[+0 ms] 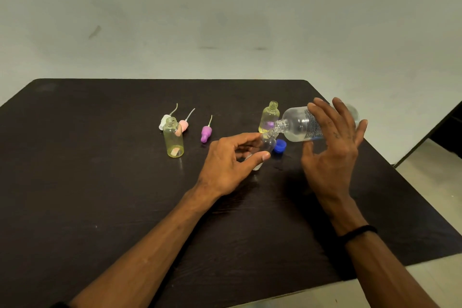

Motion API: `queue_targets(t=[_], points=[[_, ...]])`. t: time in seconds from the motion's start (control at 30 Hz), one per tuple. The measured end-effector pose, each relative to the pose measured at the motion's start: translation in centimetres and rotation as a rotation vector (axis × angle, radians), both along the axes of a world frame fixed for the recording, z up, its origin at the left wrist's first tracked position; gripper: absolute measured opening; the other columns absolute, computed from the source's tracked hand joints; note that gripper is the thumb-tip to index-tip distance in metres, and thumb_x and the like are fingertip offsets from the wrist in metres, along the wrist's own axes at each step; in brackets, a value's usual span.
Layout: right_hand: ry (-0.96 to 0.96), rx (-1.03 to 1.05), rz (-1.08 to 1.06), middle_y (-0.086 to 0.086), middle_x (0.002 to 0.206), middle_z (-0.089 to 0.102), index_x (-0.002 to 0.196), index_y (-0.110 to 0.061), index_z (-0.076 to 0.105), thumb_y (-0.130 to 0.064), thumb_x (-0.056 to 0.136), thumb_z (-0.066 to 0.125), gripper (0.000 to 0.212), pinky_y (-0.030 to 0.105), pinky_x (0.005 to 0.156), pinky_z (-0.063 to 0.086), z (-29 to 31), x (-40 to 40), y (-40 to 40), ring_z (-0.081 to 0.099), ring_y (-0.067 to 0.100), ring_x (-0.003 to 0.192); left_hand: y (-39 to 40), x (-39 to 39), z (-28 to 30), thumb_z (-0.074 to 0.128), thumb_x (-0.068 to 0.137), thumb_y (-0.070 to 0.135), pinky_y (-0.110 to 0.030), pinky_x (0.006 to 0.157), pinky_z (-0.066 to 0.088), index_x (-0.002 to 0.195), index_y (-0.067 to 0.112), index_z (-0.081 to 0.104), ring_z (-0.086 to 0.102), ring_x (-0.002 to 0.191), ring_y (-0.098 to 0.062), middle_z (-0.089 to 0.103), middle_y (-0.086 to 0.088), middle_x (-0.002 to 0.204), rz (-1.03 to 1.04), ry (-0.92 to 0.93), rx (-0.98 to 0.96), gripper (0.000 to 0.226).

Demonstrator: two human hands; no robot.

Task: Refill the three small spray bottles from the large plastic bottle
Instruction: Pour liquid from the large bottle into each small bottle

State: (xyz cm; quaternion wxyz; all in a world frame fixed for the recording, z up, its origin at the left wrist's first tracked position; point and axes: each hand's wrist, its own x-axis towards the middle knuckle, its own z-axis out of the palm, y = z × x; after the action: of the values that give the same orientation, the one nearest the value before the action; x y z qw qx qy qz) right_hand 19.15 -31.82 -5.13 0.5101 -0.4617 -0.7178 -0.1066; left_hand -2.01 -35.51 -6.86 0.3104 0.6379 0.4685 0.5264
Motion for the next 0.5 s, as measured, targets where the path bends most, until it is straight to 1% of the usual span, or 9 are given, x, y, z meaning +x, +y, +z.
queue_targets(t=[0.23, 0.5], points=[[0.004, 0.004, 0.002, -0.006, 0.157, 0.048, 0.146, -0.017, 0.059, 0.017, 0.073, 0.07, 0.081, 0.075, 0.123, 0.003, -0.04, 0.05, 0.02, 0.032, 0.024, 0.156, -0.03, 0.05, 0.03, 0.085, 0.088, 0.022, -0.032, 0.097, 0.061, 0.134, 0.012, 0.07, 0.075, 0.106, -0.005, 0.078, 0.004, 0.116, -0.004, -0.002, 0.001, 0.049], [-0.003, 0.003, -0.002, -0.004, 0.157, 0.05, 0.145, -0.016, 0.059, 0.017, 0.072, 0.069, 0.081, 0.076, 0.123, 0.003, -0.03, 0.08, -0.06, 0.032, 0.025, 0.156, -0.14, 0.09, 0.11, 0.085, 0.087, 0.021, -0.026, 0.096, 0.06, 0.134, 0.012, 0.07, 0.074, 0.105, -0.003, 0.078, 0.004, 0.115, 0.001, 0.002, 0.009, 0.05]])
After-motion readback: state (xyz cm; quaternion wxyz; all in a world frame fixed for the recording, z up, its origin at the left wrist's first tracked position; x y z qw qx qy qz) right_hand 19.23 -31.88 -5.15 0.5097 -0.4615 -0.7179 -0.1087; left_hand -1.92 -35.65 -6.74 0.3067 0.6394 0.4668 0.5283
